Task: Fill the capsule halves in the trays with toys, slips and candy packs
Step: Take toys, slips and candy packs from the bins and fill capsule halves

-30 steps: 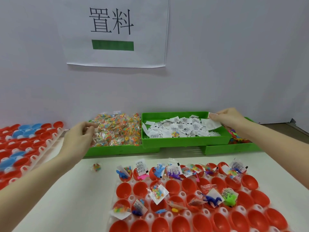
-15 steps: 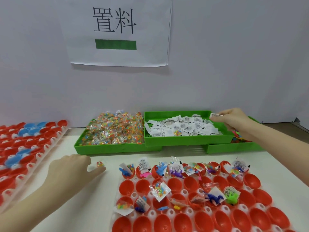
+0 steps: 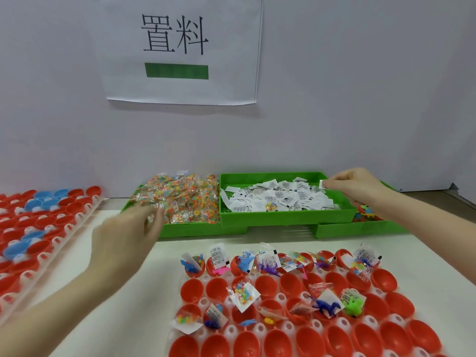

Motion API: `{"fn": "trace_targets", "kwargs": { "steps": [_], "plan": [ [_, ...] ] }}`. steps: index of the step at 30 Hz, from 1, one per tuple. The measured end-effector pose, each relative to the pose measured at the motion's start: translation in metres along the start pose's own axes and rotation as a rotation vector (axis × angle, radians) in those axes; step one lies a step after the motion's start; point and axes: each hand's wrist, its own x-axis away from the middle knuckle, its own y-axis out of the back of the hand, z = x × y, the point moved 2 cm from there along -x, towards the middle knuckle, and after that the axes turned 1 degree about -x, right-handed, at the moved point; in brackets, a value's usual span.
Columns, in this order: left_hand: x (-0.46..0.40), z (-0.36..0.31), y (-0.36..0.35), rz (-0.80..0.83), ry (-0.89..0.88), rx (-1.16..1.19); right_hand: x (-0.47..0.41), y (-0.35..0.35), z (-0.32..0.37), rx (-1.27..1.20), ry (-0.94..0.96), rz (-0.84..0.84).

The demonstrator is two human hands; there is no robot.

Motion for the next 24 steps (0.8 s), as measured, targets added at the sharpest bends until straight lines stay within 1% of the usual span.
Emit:
{"fn": "trace_targets", "kwargs": {
  "steps": [2,3,4,6,7,9,11,13,14,15,16,17,19,21,22,24],
  "plan": [
    [-0.025,-0.005,-0.003,0.061,0.197,0.219,0.005,0.0,0.005,-0.012,0.021,-0.002],
    [-0.035,-0.006,-0.007,0.089,0.262,0.282,0.009,-0.001,0.008,-0.018,0.034,-0.002],
    [-0.04,-0.009,-0.012,0.169,0.315,0.338,0.012,-0.002,0.01,-0.026,0.048,0.0],
    [-0.044,-0.018,-0.018,0.265,0.342,0.371,0.019,-0.005,0.016,-0.047,0.06,0.016],
    [-0.044,-0.024,-0.018,0.266,0.356,0.417,0.023,-0.007,0.02,-0.066,0.063,0.034],
    [-0.038,-0.045,-0.013,0.316,0.408,0.628,0.036,-0.011,0.03,-0.137,0.075,0.091],
    [-0.027,-0.078,-0.007,0.473,0.441,0.865,0.056,-0.016,0.042,-0.265,0.102,0.195],
    [-0.009,-0.113,0.002,0.691,0.436,1.082,0.079,-0.022,0.052,-0.402,0.143,0.307],
    [0.0,-0.13,0.006,0.773,0.436,1.19,0.091,-0.025,0.056,-0.464,0.165,0.344],
    [0.008,-0.144,0.01,0.811,0.425,1.264,0.103,-0.027,0.059,-0.518,0.189,0.369],
    [0.014,-0.155,0.014,0.805,0.41,1.315,0.113,-0.029,0.061,-0.558,0.217,0.383],
    [0.019,-0.164,0.018,0.76,0.396,1.36,0.121,-0.03,0.062,-0.585,0.242,0.381],
    [0.023,-0.172,0.028,0.627,0.376,1.425,0.132,-0.029,0.059,-0.603,0.26,0.333],
    [0.025,-0.176,0.038,0.529,0.337,1.424,0.139,-0.026,0.054,-0.614,0.237,0.269],
    [0.026,-0.178,0.042,0.507,0.307,1.399,0.142,-0.024,0.051,-0.615,0.229,0.244],
    [0.028,-0.183,0.047,0.513,0.27,1.353,0.149,-0.02,0.048,-0.585,0.237,0.216]
  ]
}}
